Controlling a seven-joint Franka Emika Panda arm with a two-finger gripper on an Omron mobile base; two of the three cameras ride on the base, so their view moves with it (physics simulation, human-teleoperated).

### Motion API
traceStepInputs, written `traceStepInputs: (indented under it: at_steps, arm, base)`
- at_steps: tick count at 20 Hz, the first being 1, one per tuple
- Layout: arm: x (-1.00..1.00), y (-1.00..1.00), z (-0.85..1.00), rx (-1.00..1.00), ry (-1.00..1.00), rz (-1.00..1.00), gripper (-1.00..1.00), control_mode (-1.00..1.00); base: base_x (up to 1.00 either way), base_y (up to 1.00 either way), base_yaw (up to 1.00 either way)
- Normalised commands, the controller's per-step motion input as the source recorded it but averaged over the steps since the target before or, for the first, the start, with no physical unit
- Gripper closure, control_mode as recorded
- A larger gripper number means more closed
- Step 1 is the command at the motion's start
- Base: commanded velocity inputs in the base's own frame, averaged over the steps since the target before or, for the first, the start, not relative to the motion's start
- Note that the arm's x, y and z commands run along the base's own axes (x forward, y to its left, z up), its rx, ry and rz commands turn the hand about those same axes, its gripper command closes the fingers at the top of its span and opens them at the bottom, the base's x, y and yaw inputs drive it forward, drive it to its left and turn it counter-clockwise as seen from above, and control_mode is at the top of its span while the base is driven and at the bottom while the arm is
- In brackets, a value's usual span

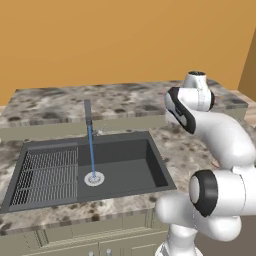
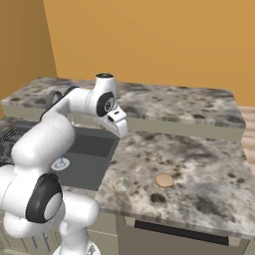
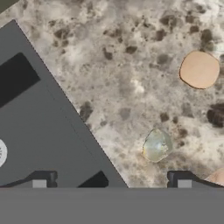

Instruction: Turn on the sink faucet. Then move the garlic from the counter to the sink. Turn off the sink. Move the vegetable from the sink to the pot next to the stove. Finally move the pot to the center burner.

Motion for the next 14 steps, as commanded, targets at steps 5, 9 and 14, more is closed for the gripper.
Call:
traceStepInputs:
  at_steps: [5, 9, 14]
  arm:
    - [-0.42, -0.16, -0.50, 0.00, 0.24, -0.07, -1.00, -1.00]
    - [-0.32, -0.28, -0.29, 0.00, 0.26, -0.10, -1.00, -1.00]
    - [-0.22, -0.23, -0.41, 0.00, 0.25, -0.07, -1.00, -1.00]
  base:
    - [0.00, 0.00, 0.00]
    - [0.00, 0.00, 0.00]
    - [0.00, 0.00, 0.00]
